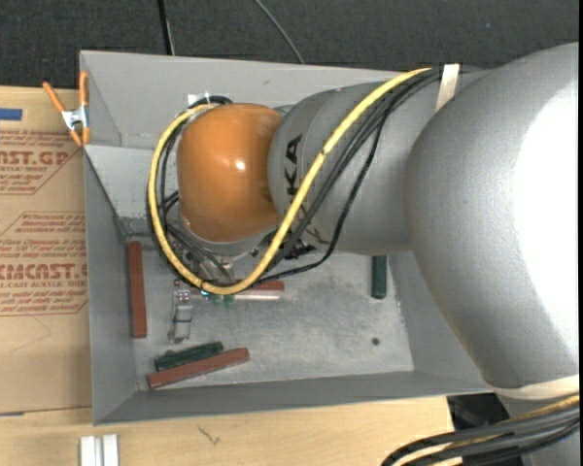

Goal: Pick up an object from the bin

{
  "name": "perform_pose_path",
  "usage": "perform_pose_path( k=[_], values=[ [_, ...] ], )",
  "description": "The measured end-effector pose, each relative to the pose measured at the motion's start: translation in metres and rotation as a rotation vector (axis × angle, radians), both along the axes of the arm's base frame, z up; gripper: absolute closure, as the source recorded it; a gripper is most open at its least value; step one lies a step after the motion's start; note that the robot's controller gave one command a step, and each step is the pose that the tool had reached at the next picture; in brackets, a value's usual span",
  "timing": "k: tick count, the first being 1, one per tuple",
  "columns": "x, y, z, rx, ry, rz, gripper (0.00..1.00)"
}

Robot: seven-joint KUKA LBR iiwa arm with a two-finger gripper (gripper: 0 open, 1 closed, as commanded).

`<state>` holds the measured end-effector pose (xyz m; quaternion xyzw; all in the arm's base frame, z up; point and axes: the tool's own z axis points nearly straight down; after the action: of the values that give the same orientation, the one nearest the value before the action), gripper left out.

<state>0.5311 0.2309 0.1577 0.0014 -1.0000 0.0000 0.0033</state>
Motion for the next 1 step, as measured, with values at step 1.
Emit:
perform_pose_path(
  k=[1],
  values=[
    [0.0023, -0.0009, 0.0042, 0.002, -0.007, -0.002, 0.0]
  ],
)
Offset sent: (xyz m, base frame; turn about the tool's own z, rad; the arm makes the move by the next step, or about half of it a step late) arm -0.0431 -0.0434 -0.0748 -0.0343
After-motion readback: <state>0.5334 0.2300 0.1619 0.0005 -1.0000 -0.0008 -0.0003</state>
